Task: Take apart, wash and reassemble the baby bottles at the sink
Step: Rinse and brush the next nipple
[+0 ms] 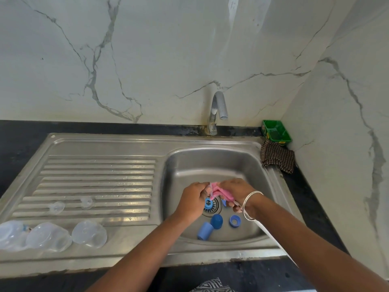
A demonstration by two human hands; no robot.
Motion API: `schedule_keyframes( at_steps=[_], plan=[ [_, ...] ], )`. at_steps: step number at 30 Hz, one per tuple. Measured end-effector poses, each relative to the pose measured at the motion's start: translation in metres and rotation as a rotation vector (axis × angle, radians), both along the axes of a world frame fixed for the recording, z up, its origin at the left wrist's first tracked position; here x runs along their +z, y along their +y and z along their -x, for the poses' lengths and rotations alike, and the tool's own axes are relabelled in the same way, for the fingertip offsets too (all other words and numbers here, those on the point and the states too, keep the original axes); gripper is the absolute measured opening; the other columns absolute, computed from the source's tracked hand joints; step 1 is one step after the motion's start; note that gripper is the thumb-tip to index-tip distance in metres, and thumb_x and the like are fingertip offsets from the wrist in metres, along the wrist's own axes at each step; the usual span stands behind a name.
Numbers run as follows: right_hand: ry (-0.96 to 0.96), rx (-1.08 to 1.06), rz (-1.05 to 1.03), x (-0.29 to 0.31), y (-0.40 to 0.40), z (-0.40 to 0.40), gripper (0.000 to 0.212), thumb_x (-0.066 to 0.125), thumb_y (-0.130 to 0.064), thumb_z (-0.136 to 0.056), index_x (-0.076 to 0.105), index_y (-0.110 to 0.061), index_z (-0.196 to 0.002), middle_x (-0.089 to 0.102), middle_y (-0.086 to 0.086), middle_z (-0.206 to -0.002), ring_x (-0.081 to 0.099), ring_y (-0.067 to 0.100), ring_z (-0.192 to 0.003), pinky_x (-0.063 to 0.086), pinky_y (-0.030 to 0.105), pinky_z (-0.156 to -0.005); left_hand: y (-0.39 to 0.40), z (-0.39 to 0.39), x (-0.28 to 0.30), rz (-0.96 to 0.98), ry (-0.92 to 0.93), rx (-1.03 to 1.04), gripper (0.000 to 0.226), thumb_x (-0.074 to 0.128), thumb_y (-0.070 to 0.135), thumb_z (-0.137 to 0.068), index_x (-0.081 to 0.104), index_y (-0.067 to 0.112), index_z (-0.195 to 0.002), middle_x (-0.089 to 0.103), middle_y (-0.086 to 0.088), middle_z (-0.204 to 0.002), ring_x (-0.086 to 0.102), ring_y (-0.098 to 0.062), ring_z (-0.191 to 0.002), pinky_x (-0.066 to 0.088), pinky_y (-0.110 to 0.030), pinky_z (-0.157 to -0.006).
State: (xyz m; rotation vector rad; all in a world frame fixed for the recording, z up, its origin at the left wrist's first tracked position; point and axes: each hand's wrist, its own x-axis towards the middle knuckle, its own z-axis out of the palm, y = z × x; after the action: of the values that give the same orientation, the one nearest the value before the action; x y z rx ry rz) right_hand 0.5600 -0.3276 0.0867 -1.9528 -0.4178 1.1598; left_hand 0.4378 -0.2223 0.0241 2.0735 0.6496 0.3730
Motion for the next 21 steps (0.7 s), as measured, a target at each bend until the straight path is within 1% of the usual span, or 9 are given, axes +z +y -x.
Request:
schedule_keyframes(
  at_steps=[2, 4, 6, 8, 11, 13, 16, 18, 21],
  plan=[
    [-0.227, 0.107, -0.035, -0.007, 0.004, 0.002, 0.023, 0.065, -0.031, -0.089, 0.072, -0.011, -0.080, 0.050, 0.008, -0.052, 0.040, 0.014, -0.041, 0.034, 0.020, -0.040, 0.001, -0.002, 0.003, 0.261, 0.037, 0.037, 0.033, 0.049, 0.018, -0.104, 0.072, 0.011, -0.081, 0.065, -0.007, -0.071, 0.056, -0.022, -0.067, 0.048, -0.034, -0.071],
    [-0.562, 0.270, -0.107, -0.015, 0.003, 0.001, 0.029, 0.063, -0.043, -0.084, 0.073, -0.016, -0.081, 0.058, 0.007, -0.057, 0.047, 0.014, -0.048, 0.047, 0.028, -0.049, 0.005, -0.005, 0.010, 0.645, -0.001, 0.155, 0.034, 0.049, 0.004, -0.101, 0.067, 0.007, -0.072, 0.057, -0.007, -0.063, 0.052, -0.019, -0.063, 0.051, -0.032, -0.073],
    [-0.912, 0.491, -0.176, -0.018, -0.005, -0.007, 0.035, 0.050, -0.054, -0.086, 0.072, -0.027, -0.089, 0.060, -0.001, -0.067, 0.054, 0.012, -0.057, 0.051, 0.036, -0.056, 0.010, -0.006, 0.022, 0.904, 0.025, 0.231, 0.024, 0.047, -0.002, -0.099, 0.066, 0.001, -0.085, 0.055, -0.008, -0.065, 0.054, -0.016, -0.062, 0.057, -0.032, -0.075],
    [-1.242, 0.726, -0.237, -0.014, -0.012, -0.017, 0.036, 0.041, -0.058, -0.092, 0.069, -0.037, -0.101, 0.057, -0.008, -0.077, 0.057, 0.011, -0.064, 0.049, 0.034, -0.052, 0.013, -0.004, 0.032, 1.090, 0.085, 0.248, 0.018, 0.048, 0.002, -0.101, 0.064, -0.006, -0.103, 0.056, -0.010, -0.065, 0.055, -0.015, -0.060, 0.059, -0.037, -0.076],
    [-1.458, 0.872, -0.334, -0.014, -0.016, -0.034, 0.028, 0.045, -0.048, -0.096, 0.066, -0.036, -0.110, 0.058, -0.010, -0.085, 0.059, 0.015, -0.068, 0.046, 0.031, -0.046, 0.013, -0.001, 0.038, 1.291, 0.109, 0.228, 0.024, 0.047, 0.007, -0.102, 0.062, -0.009, -0.113, 0.063, -0.011, -0.070, 0.059, -0.016, -0.062, 0.058, -0.040, -0.079],
    [-1.476, 0.857, -0.292, -0.015, -0.014, -0.033, 0.027, 0.045, -0.044, -0.095, 0.066, -0.034, -0.108, 0.058, -0.010, -0.087, 0.061, 0.017, -0.070, 0.045, 0.031, -0.047, 0.006, -0.006, 0.041, 1.215, 0.087, 0.240, 0.022, 0.047, 0.009, -0.103, 0.064, -0.005, -0.104, 0.061, -0.011, -0.073, 0.058, -0.015, -0.065, 0.058, -0.038, -0.080],
    [-1.344, 0.667, -0.128, -0.016, -0.006, -0.018, 0.022, 0.044, -0.040, -0.093, 0.064, -0.033, -0.100, 0.059, -0.009, -0.089, 0.062, 0.017, -0.075, 0.044, 0.029, -0.054, -0.003, -0.016, 0.031, 0.868, -0.005, 0.299, 0.029, 0.051, 0.011, -0.102, 0.068, 0.008, -0.080, 0.062, -0.011, -0.074, 0.058, -0.017, -0.071, 0.058, -0.037, -0.084],
    [-1.052, 0.396, -0.079, -0.019, 0.003, -0.010, 0.020, 0.049, -0.038, -0.089, 0.065, -0.027, -0.087, 0.063, -0.006, -0.078, 0.060, 0.019, -0.071, 0.049, 0.034, -0.060, -0.002, -0.019, 0.017, 0.502, -0.075, 0.225, 0.032, 0.055, 0.019, -0.101, 0.072, 0.018, -0.074, 0.068, -0.006, -0.073, 0.064, -0.016, -0.074, 0.058, -0.037, -0.087],
    [-0.489, 0.042, -0.056, -0.013, 0.021, -0.005, 0.022, 0.058, -0.025, -0.085, 0.070, -0.017, -0.068, 0.058, 0.001, -0.053, 0.048, 0.019, -0.049, 0.047, 0.034, -0.049, 0.003, -0.015, 0.003, -0.028, -0.101, 0.105, 0.019, 0.058, 0.015, -0.098, 0.077, 0.017, -0.100, 0.072, -0.001, -0.085, 0.065, -0.012, -0.078, 0.043, -0.008, -0.071]
  ],
)
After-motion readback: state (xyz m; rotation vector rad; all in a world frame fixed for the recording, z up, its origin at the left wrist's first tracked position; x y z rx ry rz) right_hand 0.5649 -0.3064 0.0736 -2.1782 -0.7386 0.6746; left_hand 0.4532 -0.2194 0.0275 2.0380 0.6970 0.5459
